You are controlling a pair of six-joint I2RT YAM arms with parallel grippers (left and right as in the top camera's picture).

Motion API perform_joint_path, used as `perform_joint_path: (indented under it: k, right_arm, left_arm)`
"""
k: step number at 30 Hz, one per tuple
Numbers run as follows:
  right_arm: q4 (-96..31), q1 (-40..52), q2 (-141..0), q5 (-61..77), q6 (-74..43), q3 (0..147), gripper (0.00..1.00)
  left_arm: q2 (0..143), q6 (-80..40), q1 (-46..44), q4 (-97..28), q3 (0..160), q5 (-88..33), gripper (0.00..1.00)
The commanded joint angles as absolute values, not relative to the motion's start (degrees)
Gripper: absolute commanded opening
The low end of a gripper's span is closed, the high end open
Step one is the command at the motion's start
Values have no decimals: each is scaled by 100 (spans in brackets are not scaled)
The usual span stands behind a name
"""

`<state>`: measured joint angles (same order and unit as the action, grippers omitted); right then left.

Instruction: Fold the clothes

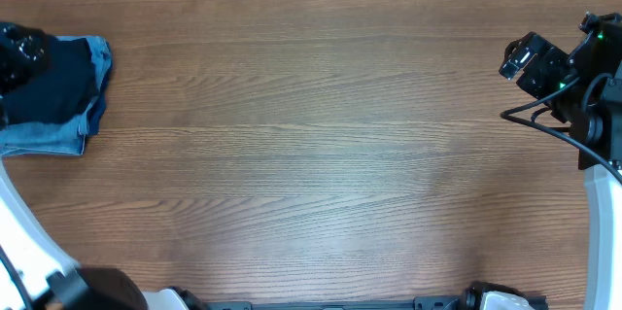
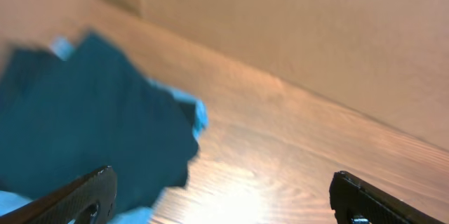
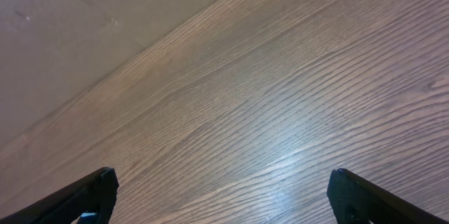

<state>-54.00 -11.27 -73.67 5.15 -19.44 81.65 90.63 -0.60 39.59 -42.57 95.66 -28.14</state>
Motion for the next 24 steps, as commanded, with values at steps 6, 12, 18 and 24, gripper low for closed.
perform_joint_path:
  k: [6, 12, 18, 24]
  right_arm:
    - [-5378, -1138, -7343, 497, -1907, 8256, 100]
    - [-5378, -1138, -7343, 497, -1905, 8256, 100]
    - [-5376, -1138, -7343, 497, -1907, 8256, 100]
    - [-5376, -1138, -7343, 497, -1905, 8256, 100]
  left_arm:
    - [9157, 242, 3699, -4101, 9623, -1400, 98]
    - [9883, 386, 3684, -3968, 9623, -742, 90]
    - [10812, 185, 3618, -3430, 9623, -552, 18]
    - [11496, -228, 3583, -2550, 9623, -290, 4]
